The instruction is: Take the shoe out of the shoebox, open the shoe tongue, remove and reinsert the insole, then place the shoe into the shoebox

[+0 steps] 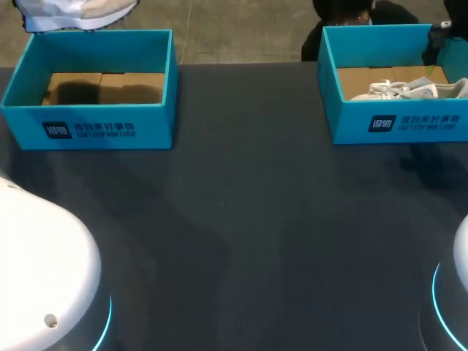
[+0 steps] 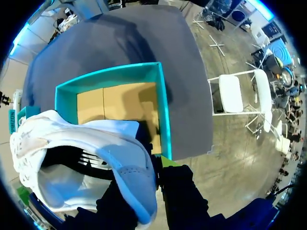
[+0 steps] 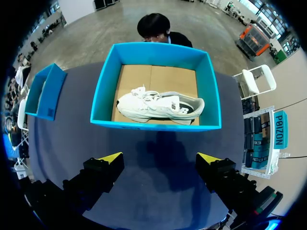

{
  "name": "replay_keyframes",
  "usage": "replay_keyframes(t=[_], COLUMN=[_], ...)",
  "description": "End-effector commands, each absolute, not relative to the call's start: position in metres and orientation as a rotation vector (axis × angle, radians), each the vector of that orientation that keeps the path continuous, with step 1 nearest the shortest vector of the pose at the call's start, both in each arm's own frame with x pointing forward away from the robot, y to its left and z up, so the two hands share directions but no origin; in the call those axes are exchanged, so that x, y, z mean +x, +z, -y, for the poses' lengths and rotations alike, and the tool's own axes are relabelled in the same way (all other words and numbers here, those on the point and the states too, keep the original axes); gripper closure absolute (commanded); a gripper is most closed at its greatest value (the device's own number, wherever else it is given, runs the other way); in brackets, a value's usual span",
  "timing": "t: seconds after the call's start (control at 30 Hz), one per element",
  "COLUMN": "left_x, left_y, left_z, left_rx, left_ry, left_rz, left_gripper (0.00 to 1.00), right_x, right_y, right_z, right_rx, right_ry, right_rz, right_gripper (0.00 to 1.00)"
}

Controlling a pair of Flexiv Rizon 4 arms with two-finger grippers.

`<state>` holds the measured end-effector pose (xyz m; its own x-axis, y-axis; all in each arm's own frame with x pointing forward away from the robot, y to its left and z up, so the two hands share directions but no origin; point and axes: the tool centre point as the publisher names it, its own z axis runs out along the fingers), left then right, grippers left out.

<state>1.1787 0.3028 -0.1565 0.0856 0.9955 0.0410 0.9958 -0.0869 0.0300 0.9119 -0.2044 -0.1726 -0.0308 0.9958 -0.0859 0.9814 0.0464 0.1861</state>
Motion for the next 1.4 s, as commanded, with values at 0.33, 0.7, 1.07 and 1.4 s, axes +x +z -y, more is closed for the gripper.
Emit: replay_keyframes(t=[0.33,0.7,1.07,1.4], left_x=[1.171,1.171,1.145,1.092], left_y=[-0.155,-0.155,-0.146,-0.128], left_z=[-0.300,-0.300,-0.295,-0.269], left_rx=[-2.316,-2.316,-2.291,-2.287], left_ry=[-0.100,-0.100,-0.114,-0.110], left_rz=[2.121,2.121,2.113,2.112], left_gripper=[1.00,1.00,1.00,1.00], right_x=[0.911,0.911,0.911,0.911], right_y=[-0.173,-0.173,-0.173,-0.173], right_z=[0.204,0.204,0.204,0.204], right_rx=[2.042,2.042,2.042,2.042], right_ry=[0.114,0.114,0.114,0.114], right_rz=[-2.123,-2.123,-2.123,-2.123], right_gripper=[0.00,0.00,0.00,0.00])
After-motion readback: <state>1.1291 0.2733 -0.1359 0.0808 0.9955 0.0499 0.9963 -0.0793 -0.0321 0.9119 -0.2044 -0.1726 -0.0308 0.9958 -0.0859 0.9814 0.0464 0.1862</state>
